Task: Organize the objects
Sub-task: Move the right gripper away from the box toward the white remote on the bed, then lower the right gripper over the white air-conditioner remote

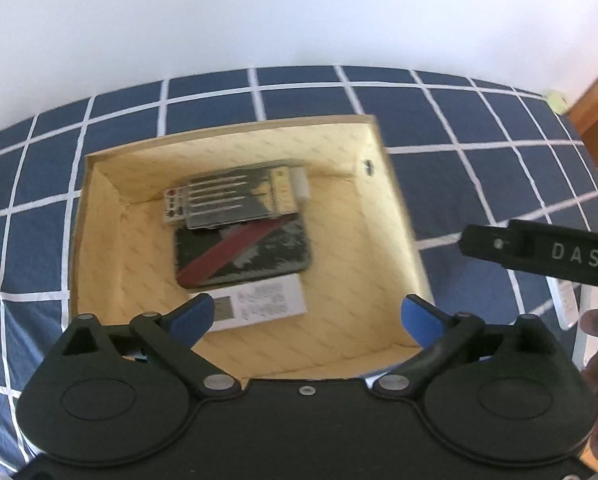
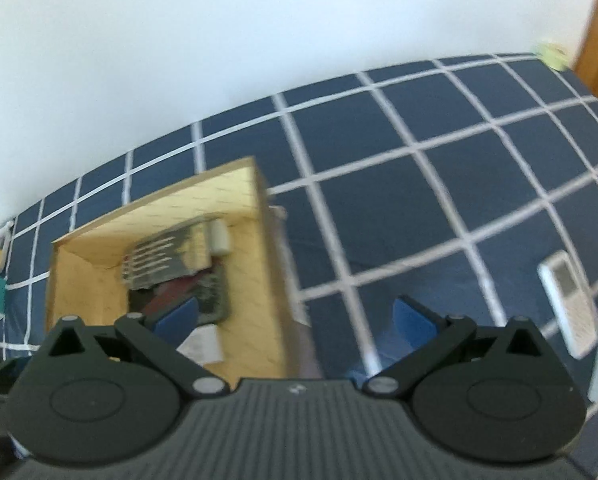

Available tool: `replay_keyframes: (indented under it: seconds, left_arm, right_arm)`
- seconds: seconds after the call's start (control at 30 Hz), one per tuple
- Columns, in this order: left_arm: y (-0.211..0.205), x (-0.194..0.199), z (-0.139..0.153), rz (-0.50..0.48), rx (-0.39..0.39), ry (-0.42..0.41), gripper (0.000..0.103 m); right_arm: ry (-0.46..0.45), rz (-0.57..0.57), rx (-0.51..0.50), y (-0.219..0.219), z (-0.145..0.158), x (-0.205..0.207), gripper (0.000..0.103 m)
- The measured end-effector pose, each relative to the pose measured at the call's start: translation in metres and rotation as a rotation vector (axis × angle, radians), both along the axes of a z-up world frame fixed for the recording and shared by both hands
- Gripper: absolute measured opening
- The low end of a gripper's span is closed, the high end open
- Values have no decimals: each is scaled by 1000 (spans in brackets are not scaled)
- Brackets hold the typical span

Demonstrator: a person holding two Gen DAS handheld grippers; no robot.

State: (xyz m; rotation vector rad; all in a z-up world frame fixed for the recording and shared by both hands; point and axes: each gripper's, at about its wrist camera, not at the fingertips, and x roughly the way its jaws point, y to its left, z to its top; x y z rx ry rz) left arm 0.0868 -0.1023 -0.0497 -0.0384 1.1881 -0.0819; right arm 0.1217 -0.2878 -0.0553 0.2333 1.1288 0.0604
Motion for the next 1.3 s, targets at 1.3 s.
replay_keyframes:
  seconds: [1.3]
  left_arm:
    - [-286,59,-106,-518,126,137,103]
  right_arm:
    - [225,-879,144,-298,-119,-24,100]
